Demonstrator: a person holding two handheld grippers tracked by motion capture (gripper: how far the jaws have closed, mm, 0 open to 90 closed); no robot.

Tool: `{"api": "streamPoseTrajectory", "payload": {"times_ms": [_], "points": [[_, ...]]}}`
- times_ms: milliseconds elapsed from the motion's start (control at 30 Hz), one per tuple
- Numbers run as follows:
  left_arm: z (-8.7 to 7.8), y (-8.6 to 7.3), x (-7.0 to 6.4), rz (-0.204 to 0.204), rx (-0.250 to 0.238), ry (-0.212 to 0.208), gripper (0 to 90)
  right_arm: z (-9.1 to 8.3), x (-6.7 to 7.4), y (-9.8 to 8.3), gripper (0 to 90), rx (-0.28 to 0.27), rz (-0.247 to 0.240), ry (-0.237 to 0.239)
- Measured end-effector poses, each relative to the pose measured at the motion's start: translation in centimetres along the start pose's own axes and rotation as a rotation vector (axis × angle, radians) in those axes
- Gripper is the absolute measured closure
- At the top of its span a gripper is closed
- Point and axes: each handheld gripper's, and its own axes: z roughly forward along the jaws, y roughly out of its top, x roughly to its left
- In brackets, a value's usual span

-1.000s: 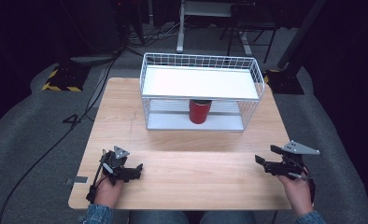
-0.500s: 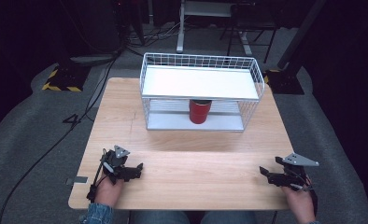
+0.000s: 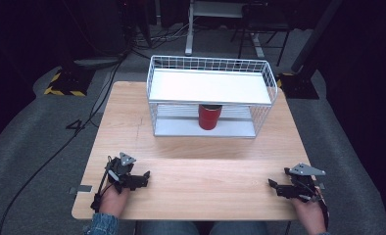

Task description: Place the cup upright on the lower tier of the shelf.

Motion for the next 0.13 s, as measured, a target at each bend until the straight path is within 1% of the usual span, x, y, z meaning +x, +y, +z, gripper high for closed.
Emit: {"api": "streamPoseTrajectory", "payload": {"times_ms": [33, 133], "points": [[0.0, -0.01, 0.0, -0.001, -0.001, -0.001, 0.3, 0.03, -0.02, -0.01, 15.5, 0.002, 0.014, 0.004], [-0.04, -0.01, 0.04, -0.001, 0.0, -0.003, 0.3, 0.03, -0.03, -0.01, 15.0, 0.006, 0.017, -0.001]]}}
